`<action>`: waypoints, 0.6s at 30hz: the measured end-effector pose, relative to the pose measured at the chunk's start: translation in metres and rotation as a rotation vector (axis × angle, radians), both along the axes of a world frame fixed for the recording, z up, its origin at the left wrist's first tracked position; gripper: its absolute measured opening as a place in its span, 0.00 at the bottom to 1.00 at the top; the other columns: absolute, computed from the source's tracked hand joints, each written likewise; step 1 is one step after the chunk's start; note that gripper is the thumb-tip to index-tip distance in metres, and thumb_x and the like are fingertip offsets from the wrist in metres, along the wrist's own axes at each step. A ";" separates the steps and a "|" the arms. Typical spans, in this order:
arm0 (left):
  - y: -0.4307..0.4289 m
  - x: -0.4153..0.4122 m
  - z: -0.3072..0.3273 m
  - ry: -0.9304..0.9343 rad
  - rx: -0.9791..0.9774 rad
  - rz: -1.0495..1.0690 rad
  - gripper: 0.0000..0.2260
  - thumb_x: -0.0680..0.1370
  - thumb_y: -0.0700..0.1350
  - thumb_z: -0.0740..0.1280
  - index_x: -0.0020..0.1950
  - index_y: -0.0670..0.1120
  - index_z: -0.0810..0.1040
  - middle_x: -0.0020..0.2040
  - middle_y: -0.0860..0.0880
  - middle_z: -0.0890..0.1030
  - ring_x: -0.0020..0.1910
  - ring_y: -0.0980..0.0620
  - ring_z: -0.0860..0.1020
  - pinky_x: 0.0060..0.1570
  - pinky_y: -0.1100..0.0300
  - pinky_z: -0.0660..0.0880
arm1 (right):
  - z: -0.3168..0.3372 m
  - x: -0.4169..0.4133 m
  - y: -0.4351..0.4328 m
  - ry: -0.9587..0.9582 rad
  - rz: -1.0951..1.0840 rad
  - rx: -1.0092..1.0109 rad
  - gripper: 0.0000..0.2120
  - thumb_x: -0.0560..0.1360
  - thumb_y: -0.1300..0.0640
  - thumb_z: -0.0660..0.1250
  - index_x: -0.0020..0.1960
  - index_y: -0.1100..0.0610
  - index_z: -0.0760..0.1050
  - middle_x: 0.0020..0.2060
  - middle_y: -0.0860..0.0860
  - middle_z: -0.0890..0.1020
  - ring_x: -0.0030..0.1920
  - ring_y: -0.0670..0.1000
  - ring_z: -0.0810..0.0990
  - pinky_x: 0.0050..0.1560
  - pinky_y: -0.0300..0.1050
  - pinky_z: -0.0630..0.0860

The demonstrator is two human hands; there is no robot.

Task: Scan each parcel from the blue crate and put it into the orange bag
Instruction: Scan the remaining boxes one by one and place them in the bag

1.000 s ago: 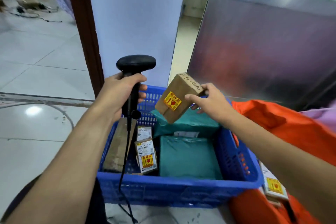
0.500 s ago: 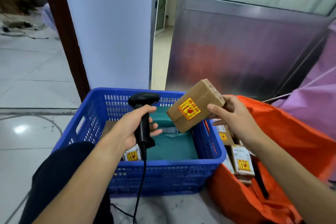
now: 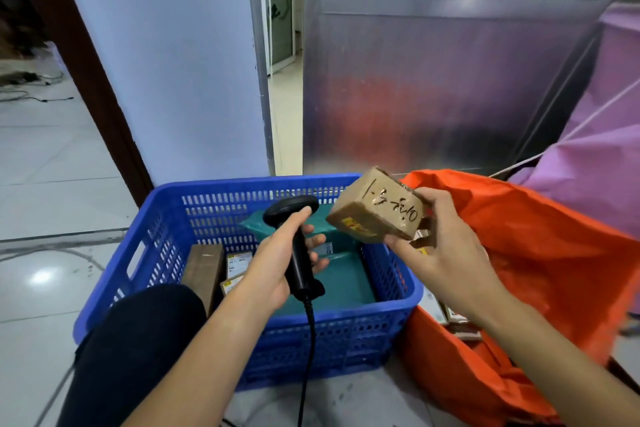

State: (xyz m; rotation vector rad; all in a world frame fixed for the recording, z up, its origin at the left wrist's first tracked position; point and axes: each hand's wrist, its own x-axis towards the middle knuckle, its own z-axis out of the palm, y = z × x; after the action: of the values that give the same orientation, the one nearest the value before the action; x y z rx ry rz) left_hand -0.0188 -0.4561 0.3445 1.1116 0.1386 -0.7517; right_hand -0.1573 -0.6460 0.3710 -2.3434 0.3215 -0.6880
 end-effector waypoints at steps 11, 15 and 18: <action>-0.014 -0.009 -0.002 0.009 0.064 -0.148 0.20 0.75 0.57 0.75 0.57 0.44 0.86 0.37 0.49 0.81 0.27 0.53 0.71 0.29 0.60 0.73 | -0.007 -0.005 0.009 0.047 0.105 -0.570 0.38 0.68 0.67 0.75 0.71 0.47 0.64 0.76 0.50 0.62 0.34 0.56 0.81 0.21 0.54 0.77; -0.014 -0.011 -0.005 0.039 0.070 -0.165 0.17 0.75 0.56 0.76 0.56 0.45 0.87 0.42 0.47 0.83 0.33 0.52 0.74 0.28 0.60 0.74 | -0.012 -0.002 0.016 0.122 0.162 -0.508 0.36 0.71 0.68 0.70 0.72 0.45 0.61 0.79 0.50 0.59 0.38 0.56 0.81 0.23 0.53 0.77; -0.013 -0.011 -0.004 0.028 0.061 -0.127 0.16 0.76 0.54 0.76 0.58 0.46 0.87 0.47 0.47 0.87 0.36 0.50 0.78 0.29 0.61 0.73 | -0.018 -0.003 0.017 0.200 0.205 -0.388 0.40 0.72 0.66 0.66 0.76 0.40 0.55 0.81 0.44 0.53 0.42 0.56 0.82 0.34 0.53 0.79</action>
State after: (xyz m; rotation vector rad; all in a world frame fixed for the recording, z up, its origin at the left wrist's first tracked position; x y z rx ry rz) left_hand -0.0297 -0.4691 0.3401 1.1769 0.1155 -0.8816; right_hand -0.1601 -0.6294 0.3535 -2.7738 0.0304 -0.4467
